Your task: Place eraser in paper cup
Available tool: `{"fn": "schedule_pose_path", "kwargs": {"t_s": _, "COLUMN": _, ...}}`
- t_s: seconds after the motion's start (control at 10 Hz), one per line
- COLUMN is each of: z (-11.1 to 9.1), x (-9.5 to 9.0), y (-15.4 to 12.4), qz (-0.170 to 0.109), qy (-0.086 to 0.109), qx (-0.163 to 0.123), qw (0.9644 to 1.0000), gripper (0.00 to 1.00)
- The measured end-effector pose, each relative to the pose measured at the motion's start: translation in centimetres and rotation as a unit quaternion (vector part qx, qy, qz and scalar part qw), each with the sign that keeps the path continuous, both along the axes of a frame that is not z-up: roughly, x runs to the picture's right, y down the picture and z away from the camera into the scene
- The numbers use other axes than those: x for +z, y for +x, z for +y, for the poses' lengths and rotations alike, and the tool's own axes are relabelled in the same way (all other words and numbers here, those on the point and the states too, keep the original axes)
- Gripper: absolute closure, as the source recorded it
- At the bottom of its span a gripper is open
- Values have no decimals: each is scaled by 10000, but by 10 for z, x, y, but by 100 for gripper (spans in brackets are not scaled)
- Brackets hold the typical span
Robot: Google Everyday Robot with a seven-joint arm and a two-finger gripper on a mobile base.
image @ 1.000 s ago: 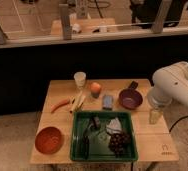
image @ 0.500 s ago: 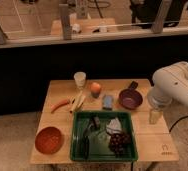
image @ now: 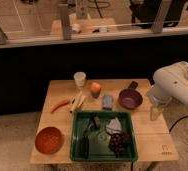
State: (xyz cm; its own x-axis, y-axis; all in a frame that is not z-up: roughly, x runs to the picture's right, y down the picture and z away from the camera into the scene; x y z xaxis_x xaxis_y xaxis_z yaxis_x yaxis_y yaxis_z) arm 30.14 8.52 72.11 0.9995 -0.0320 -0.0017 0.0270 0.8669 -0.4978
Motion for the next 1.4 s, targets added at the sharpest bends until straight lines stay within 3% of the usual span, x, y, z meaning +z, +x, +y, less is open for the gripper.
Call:
{"fn": "schedule_pose_path", "kwargs": {"t_s": 0.2, "z": -23, "x": 30, "y": 6, "qz": -313, "qy": 141, "qx": -257, "qw": 9991, "gripper": 20}}
{"fn": "schedule_pose_path", "kwargs": {"t_s": 0.4, "z": -50, "x": 59, "y": 4, "qz": -981, "qy": 335, "qx": -846, "qw": 9910, "gripper": 20}}
{"fn": "schedule_pose_path", "kwargs": {"t_s": 0.5, "z": -59, "x": 71, "y": 4, "qz": -1462, "qy": 433, "qx": -1379, "qw": 9786, "gripper": 20}}
{"fn": "schedule_pose_path", "kwargs": {"t_s": 0.8, "z": -75, "x": 98, "y": 1, "qz": -2183, "qy": 349, "qx": -2539, "qw": 9416, "gripper": 20}}
{"fn": "schedule_pose_path", "kwargs": {"t_s": 0.9, "z": -75, "x": 103, "y": 4, "qz": -2315, "qy": 293, "qx": -2780, "qw": 9318, "gripper": 20}}
{"fn": "schedule_pose_path", "kwargs": {"t_s": 1.0, "z": -77, "x": 106, "y": 5, "qz": -2404, "qy": 282, "qx": -2939, "qw": 9247, "gripper": 20}}
{"fn": "schedule_pose_path", "kwargs": {"t_s": 1.1, "z": -79, "x": 108, "y": 3, "qz": -2457, "qy": 278, "qx": -3025, "qw": 9205, "gripper": 20}}
{"fn": "schedule_pose_path", "kwargs": {"t_s": 1.2, "z": -80, "x": 108, "y": 1, "qz": -2485, "qy": 278, "qx": -3058, "qw": 9187, "gripper": 20}}
{"fn": "schedule_pose_path", "kwargs": {"t_s": 1.4, "z": -78, "x": 107, "y": 5, "qz": -2459, "qy": 253, "qx": -3102, "qw": 9180, "gripper": 20}}
